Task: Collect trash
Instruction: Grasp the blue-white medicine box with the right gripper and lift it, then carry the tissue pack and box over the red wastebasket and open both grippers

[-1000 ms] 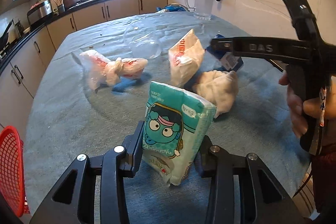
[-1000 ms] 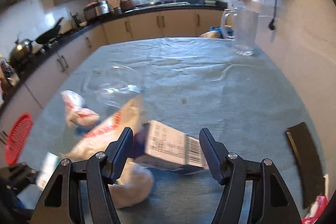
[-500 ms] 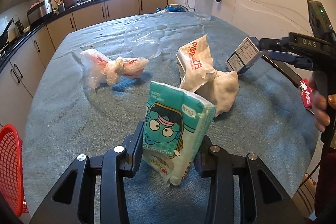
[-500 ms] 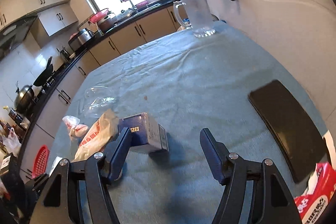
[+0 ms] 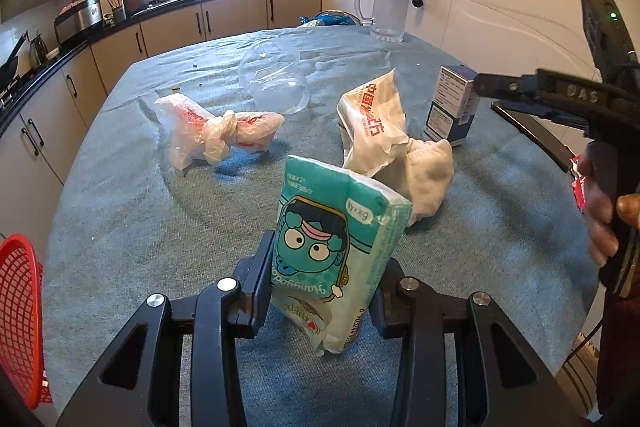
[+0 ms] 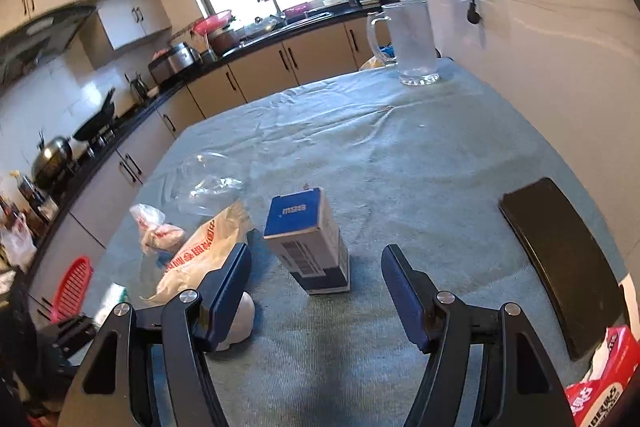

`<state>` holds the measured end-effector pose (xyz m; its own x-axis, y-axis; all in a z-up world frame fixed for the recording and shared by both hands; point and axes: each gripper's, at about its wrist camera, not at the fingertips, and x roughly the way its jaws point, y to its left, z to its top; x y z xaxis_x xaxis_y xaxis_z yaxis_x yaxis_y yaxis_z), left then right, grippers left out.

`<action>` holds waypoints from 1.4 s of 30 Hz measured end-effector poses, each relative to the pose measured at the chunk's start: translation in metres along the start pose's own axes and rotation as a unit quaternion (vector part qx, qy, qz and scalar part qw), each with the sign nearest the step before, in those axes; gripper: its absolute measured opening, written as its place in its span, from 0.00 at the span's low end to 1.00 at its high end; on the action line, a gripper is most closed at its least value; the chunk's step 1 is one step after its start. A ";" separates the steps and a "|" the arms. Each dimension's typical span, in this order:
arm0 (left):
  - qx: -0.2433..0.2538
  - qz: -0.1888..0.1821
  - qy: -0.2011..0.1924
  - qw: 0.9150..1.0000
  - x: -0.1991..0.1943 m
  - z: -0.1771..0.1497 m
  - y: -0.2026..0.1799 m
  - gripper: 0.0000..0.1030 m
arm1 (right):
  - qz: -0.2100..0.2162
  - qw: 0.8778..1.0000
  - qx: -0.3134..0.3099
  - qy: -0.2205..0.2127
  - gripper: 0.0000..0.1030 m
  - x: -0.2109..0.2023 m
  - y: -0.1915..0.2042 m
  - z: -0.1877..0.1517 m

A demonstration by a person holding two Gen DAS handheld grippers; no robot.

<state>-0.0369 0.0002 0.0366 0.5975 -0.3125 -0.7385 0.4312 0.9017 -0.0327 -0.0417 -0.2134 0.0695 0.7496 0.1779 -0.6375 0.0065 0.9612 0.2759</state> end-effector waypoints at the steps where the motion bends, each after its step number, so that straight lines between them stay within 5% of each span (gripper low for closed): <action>1: 0.000 0.000 -0.001 1.000 0.000 0.000 0.000 0.37 | -0.006 1.000 -0.011 0.000 0.70 0.003 0.004 0.000; 7: -0.010 -0.002 0.000 1.000 0.001 0.000 0.004 0.36 | -0.047 0.998 -0.052 -0.001 0.65 0.027 0.020 -0.003; 9: -0.012 -0.005 -0.001 1.000 0.001 0.000 0.005 0.36 | -0.056 0.997 -0.058 0.008 0.37 0.034 0.019 -0.005; 21: -0.034 -0.006 -0.026 0.999 -0.024 -0.002 0.007 0.33 | -0.013 0.998 -0.021 -0.051 0.37 -0.035 0.021 -0.025; 42: -0.043 0.018 -0.113 0.992 -0.144 -0.027 0.009 0.33 | 0.100 0.986 -0.079 -0.107 0.37 -0.148 0.109 -0.047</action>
<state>-0.1372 0.0613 0.1240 0.7526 -0.3292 -0.5703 0.3528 0.9329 -0.0730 -0.1832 -0.1253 0.1596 0.8482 0.3343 -0.4109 -0.2456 0.9355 0.2541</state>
